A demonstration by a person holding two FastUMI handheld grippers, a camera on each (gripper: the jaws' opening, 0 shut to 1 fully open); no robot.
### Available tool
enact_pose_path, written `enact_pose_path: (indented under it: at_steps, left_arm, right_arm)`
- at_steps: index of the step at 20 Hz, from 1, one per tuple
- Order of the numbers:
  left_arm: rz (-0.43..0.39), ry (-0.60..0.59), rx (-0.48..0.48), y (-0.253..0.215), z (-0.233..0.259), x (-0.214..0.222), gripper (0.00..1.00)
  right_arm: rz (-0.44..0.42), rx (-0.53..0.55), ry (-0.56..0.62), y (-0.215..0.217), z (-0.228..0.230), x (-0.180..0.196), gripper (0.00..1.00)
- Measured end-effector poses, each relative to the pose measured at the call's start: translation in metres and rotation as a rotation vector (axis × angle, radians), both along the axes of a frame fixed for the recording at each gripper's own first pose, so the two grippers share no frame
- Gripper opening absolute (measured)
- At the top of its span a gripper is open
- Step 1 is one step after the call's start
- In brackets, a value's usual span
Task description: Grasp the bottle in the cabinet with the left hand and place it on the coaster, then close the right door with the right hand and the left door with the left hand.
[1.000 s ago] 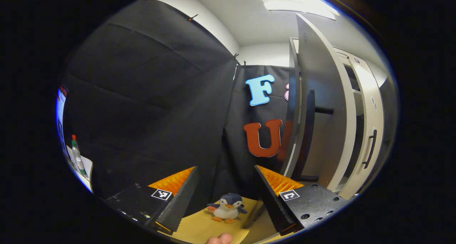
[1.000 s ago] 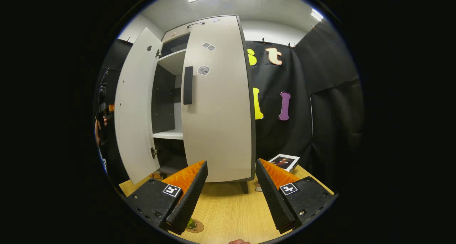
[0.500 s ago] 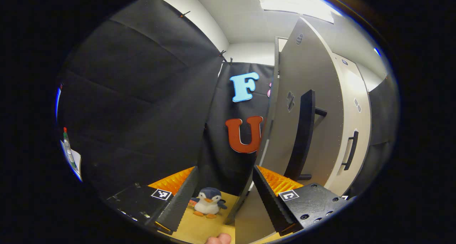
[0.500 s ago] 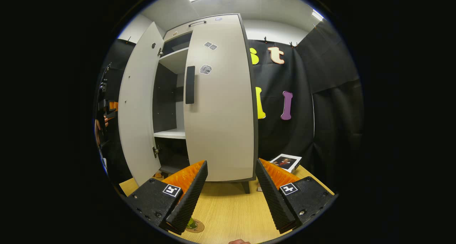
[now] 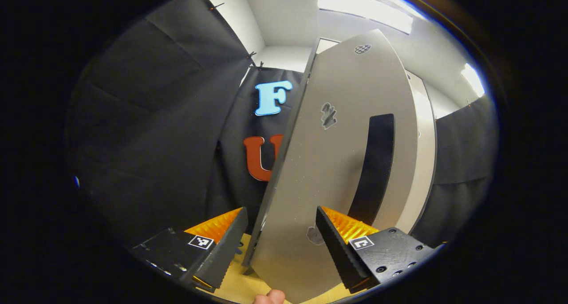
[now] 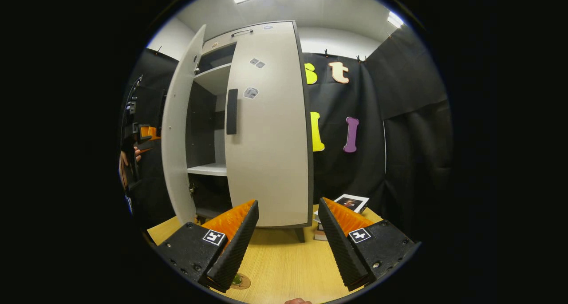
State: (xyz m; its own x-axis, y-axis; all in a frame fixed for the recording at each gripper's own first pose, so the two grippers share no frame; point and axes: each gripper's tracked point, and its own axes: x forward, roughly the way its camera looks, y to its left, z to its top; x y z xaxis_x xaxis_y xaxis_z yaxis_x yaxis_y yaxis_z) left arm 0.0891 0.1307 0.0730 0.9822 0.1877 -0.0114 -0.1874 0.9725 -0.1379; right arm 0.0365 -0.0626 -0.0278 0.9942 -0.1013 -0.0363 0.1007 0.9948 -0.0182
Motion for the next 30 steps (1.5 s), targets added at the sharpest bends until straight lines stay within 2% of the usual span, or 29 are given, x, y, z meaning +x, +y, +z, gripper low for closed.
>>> enact_pose_path:
  at_steps: [1, 3, 4, 7, 8, 13, 16, 17, 18, 19, 24, 25, 26, 27, 28, 30]
  left_arm:
    - [-0.01, 0.001, 0.01, -0.005, 0.0, 0.003, 0.95]
    - [-0.025, 0.006, 0.03, -0.009, 0.001, 0.004, 0.95]
    - [-0.03, 0.003, 0.039, -0.012, 0.001, 0.005, 1.0]
    - [-0.045, -0.01, 0.051, -0.014, 0.006, 0.0, 1.0]
    - [-0.048, -0.013, 0.056, -0.015, 0.007, -0.002, 0.95]
    - [-0.069, -0.028, 0.119, -0.028, 0.0, -0.019, 0.95]
    - [-0.087, 0.004, 0.084, -0.049, -0.023, -0.04, 0.99]
    - [-0.082, 0.002, 0.073, -0.056, -0.029, -0.048, 0.95]
    - [-0.078, -0.01, 0.063, -0.061, -0.032, -0.055, 1.0]
    - [-0.084, -0.018, 0.062, -0.068, -0.035, -0.06, 0.95]
    - [-0.083, -0.035, 0.128, -0.091, -0.051, -0.08, 0.95]
    - [-0.085, -0.034, 0.154, -0.095, -0.053, -0.082, 0.99]
    - [-0.086, -0.027, 0.179, -0.097, -0.056, -0.084, 0.95]
    - [-0.096, -0.018, 0.192, -0.101, -0.059, -0.085, 0.95]
    - [-0.108, -0.014, 0.199, -0.106, -0.062, -0.087, 0.99]
    - [-0.131, -0.01, 0.191, -0.118, -0.066, -0.092, 0.99]
  right_arm:
    - [-0.006, -0.002, 0.0, 0.0, 0.0, -0.002, 0.83]
    - [-0.02, -0.001, 0.0, -0.002, 0.001, -0.003, 0.83]
    - [-0.027, 0.002, -0.001, -0.005, 0.0, -0.006, 0.83]
    - [-0.039, 0.009, 0.001, -0.008, 0.0, -0.012, 0.83]
    - [-0.04, 0.011, 0.001, -0.007, 0.0, -0.013, 0.83]
    - [-0.016, 0.025, 0.02, 0.002, -0.004, -0.011, 0.83]
    - [-0.01, 0.027, 0.006, 0.004, 0.004, -0.013, 0.83]
    - [-0.011, 0.018, 0.008, 0.004, 0.005, -0.013, 0.83]
    - [-0.012, 0.013, 0.011, 0.004, 0.003, -0.013, 0.83]
    - [-0.01, 0.014, 0.012, 0.005, 0.004, -0.013, 0.83]
    - [0.001, 0.01, 0.012, 0.012, 0.005, -0.017, 0.83]
    - [0.0, 0.007, 0.014, 0.013, 0.004, -0.018, 0.83]
    - [0.002, 0.01, 0.016, 0.015, 0.004, -0.018, 0.83]
    - [0.008, 0.015, 0.016, 0.018, 0.004, -0.019, 0.83]
    - [0.013, 0.02, 0.009, 0.021, 0.006, -0.021, 0.83]
    - [0.017, 0.021, -0.011, 0.024, 0.011, -0.025, 0.83]
